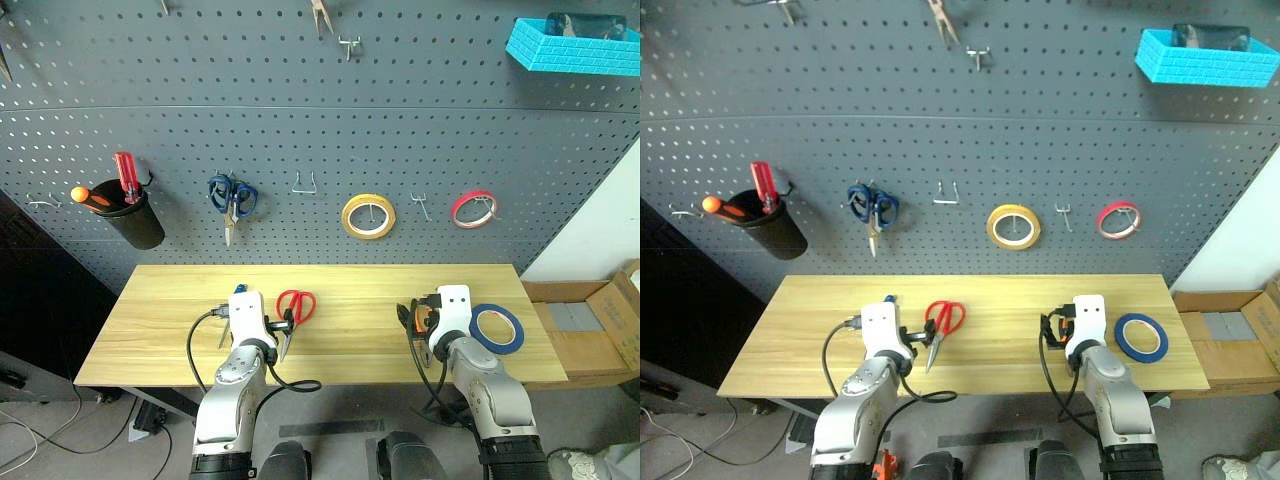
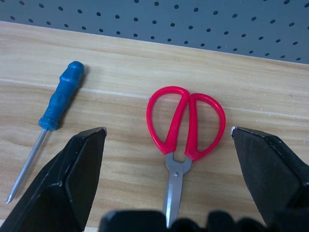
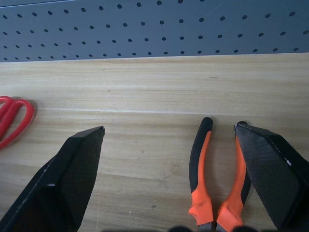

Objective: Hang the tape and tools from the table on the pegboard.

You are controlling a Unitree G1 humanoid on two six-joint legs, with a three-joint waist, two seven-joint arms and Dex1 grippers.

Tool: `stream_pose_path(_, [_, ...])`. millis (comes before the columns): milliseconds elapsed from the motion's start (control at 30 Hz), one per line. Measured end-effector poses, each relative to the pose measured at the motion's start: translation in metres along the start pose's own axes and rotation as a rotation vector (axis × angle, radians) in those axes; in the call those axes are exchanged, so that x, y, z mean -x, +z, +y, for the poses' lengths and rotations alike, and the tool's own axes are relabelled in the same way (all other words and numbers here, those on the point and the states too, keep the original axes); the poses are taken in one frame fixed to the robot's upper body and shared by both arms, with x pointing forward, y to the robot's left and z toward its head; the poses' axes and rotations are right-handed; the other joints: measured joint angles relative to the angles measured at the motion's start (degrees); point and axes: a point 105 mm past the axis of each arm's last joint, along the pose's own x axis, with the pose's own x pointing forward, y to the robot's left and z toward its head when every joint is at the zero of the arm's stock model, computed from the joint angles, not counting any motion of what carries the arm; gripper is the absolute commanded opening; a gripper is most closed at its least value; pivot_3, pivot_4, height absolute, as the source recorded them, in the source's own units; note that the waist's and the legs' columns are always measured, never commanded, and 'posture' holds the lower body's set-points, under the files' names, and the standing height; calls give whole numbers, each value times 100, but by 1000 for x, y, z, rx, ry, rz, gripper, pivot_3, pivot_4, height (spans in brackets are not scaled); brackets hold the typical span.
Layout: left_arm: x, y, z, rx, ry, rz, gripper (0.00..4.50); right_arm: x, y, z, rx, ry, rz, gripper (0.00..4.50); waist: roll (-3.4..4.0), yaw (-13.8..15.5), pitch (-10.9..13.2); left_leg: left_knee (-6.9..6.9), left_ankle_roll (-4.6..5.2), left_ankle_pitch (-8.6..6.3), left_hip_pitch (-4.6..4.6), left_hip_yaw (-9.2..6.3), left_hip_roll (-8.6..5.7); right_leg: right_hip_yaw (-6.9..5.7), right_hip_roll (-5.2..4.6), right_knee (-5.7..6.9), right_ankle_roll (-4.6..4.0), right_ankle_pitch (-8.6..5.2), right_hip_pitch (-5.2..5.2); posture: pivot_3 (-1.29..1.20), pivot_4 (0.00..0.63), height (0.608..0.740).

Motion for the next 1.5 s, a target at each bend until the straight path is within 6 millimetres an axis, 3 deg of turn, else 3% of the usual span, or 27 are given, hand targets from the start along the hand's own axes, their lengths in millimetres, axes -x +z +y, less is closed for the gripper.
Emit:
stream_pose_path(867, [0,3,4,10,13,-19,4461,0,0,-1,2,-6,6,4500,-18,0,92,-2,-1,0,-4,-2,1,-2,0,-4,1,0,-1,33,121,740])
stream_pose_path(1133, [1,4,2,4,2,-25,4461,0,0,-1,19,2,10,4500,-18,-5,130,-2,-1,0,-6,-2,1,-2,-1,-4,1,0,-2,32,149,740])
stream_pose_path(1333, [-3,23,-24,-136,-201,-53,4461,5,7,-30,93,-41,15,4500,-25,1,299,3,0,1,-12,-4,-1,-2,-1,-2,-21,-13,-5,6,207,740])
stream_pose_path(1500, [-4,56,-87,-294,-588,-116,4461,16,34,-83,101,-150,18,4500,-23,-11,456,2,1,0,-33,-2,-6,-1,-5,-10,12,0,-16,-28,252,740])
